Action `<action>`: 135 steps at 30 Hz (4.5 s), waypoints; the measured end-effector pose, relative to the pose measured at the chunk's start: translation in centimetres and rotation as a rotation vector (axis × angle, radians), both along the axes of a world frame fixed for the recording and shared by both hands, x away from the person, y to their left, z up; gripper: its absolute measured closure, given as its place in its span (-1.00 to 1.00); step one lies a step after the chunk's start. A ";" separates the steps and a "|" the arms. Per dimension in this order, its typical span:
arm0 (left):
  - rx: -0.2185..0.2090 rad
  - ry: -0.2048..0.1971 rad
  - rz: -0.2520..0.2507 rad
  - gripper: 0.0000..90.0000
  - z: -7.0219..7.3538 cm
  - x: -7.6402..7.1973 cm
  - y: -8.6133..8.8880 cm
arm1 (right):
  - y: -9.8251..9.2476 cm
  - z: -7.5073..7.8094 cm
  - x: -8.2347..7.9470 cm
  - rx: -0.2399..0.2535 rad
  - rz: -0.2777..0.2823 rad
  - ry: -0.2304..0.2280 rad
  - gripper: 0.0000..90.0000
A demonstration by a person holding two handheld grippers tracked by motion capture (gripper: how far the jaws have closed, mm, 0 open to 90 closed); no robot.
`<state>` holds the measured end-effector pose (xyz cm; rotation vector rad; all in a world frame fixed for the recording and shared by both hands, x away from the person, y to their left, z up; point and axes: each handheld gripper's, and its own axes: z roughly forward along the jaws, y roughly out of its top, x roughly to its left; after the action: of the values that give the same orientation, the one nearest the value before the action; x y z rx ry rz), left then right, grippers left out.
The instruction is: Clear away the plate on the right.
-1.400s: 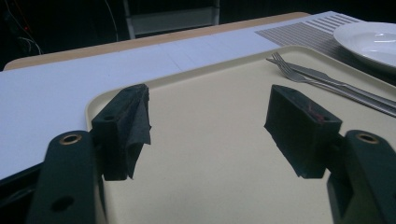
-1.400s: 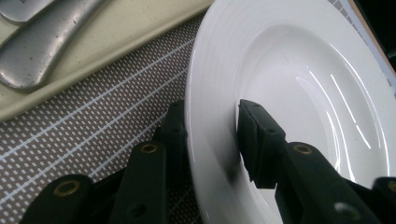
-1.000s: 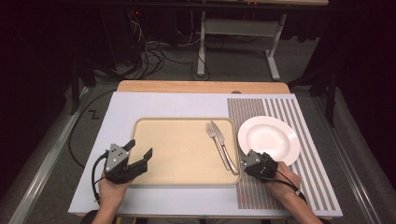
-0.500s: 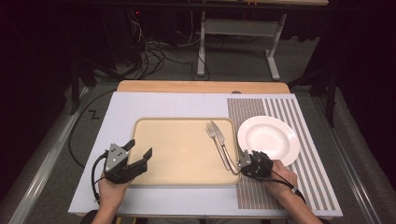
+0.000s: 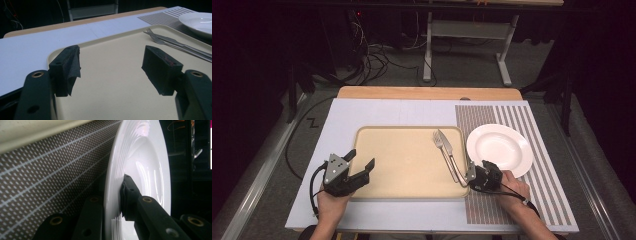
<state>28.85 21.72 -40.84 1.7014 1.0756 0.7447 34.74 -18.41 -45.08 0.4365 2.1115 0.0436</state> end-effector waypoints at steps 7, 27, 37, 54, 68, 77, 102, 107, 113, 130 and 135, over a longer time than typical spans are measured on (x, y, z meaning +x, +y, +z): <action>-0.002 -0.001 0.005 -0.30 0.0 0.1 0.1 | -0.6 0.8 0.0 0.039 0.005 0.000 0.85; -0.004 0.000 0.015 -0.30 0.0 0.2 0.4 | -1.3 2.4 -0.4 0.054 0.057 -0.008 0.85; -0.005 -0.001 0.021 -0.30 0.0 0.3 0.6 | -0.1 4.0 -1.2 0.058 0.122 -0.035 0.85; -0.011 0.007 0.038 -0.30 0.0 0.4 1.1 | 3.9 5.0 -2.2 0.064 0.263 -0.068 0.84; -0.017 0.005 0.054 -0.30 0.0 0.5 1.6 | 7.5 5.4 -2.9 0.074 0.368 -0.068 0.84; -0.011 0.004 0.058 -0.30 0.0 0.5 1.8 | 9.6 5.1 -3.1 0.080 0.422 -0.062 0.84; -0.017 -0.005 0.080 -0.30 0.2 0.4 2.4 | 15.3 3.5 -4.4 0.059 0.580 -0.021 0.83; -0.018 -0.001 0.085 -0.30 0.1 0.5 2.4 | 16.2 2.9 -4.6 0.054 0.588 -0.001 0.83; -0.019 -0.003 0.086 -0.30 0.1 0.5 2.4 | 17.2 2.3 -4.9 0.044 0.621 0.012 0.83; -0.019 0.000 0.085 -0.30 0.1 0.4 2.4 | 18.3 1.4 -4.7 0.032 0.652 0.027 0.83; -0.017 -0.001 0.084 -0.30 0.1 0.4 2.4 | 18.6 0.8 -4.6 0.026 0.657 0.044 0.85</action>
<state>29.23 24.08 -40.70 1.6498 1.1550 0.7869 30.09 0.17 -44.31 -0.2579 2.2146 0.4420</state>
